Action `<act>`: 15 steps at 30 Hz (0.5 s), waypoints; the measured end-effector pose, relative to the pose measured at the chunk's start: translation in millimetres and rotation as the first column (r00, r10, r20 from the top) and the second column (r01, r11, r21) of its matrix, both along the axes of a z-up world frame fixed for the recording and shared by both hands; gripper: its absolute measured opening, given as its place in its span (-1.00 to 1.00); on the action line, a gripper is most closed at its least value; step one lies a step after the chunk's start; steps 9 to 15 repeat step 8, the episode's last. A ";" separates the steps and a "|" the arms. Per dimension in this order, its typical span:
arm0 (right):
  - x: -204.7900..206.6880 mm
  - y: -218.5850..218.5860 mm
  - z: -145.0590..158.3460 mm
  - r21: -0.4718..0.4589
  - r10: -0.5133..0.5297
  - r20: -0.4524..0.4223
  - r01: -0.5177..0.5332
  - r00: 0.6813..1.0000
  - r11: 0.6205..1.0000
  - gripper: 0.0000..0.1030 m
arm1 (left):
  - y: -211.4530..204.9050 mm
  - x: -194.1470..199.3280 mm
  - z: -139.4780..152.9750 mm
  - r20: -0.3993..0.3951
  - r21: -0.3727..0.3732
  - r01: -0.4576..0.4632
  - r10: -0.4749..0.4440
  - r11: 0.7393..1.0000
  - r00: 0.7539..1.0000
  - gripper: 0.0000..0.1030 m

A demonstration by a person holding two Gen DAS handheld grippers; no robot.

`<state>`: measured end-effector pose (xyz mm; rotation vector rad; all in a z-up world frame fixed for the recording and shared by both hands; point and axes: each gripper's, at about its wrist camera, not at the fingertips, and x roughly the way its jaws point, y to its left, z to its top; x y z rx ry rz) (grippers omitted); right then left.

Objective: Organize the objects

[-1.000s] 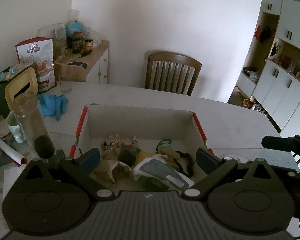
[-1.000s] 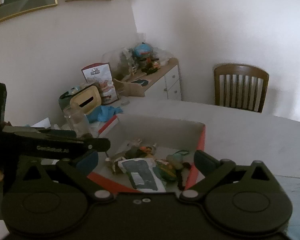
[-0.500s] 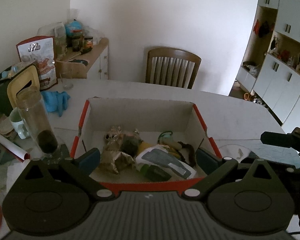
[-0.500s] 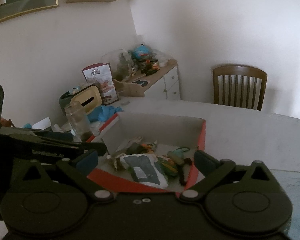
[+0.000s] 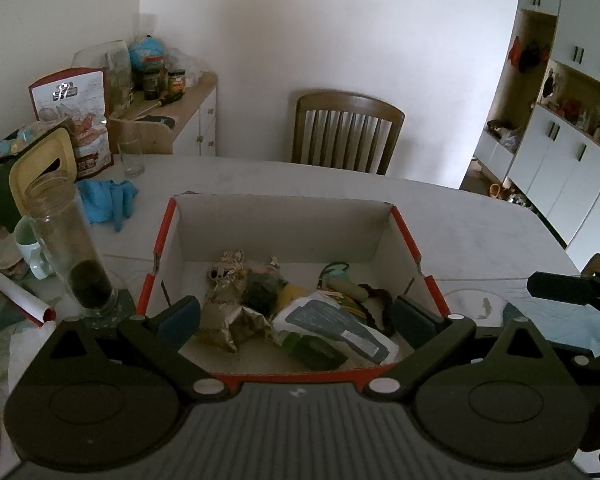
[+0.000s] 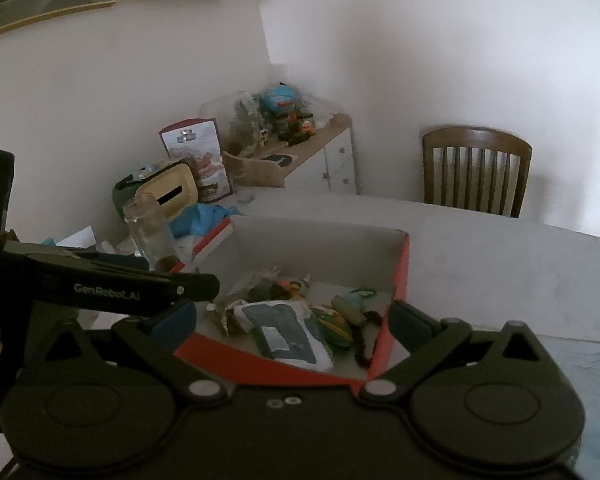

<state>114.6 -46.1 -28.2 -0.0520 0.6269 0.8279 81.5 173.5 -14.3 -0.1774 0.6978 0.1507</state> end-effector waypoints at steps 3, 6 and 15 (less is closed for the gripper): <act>1.6 -1.5 -2.3 0.001 -0.006 -0.008 0.006 1.000 1.000 0.97 | -1.0 1.9 -1.0 -0.007 0.000 0.002 -0.002 1.000 1.000 0.99; 2.9 -1.9 -4.2 0.003 -0.014 -0.019 0.014 1.000 1.000 0.98 | -2.0 3.5 -1.5 -0.010 -0.005 0.004 -0.004 1.000 1.000 0.99; 3.6 -3.6 -4.5 0.003 -0.020 -0.018 0.020 1.000 1.000 0.98 | -3.7 4.2 -0.9 -0.009 -0.011 0.010 -0.010 1.000 1.000 0.99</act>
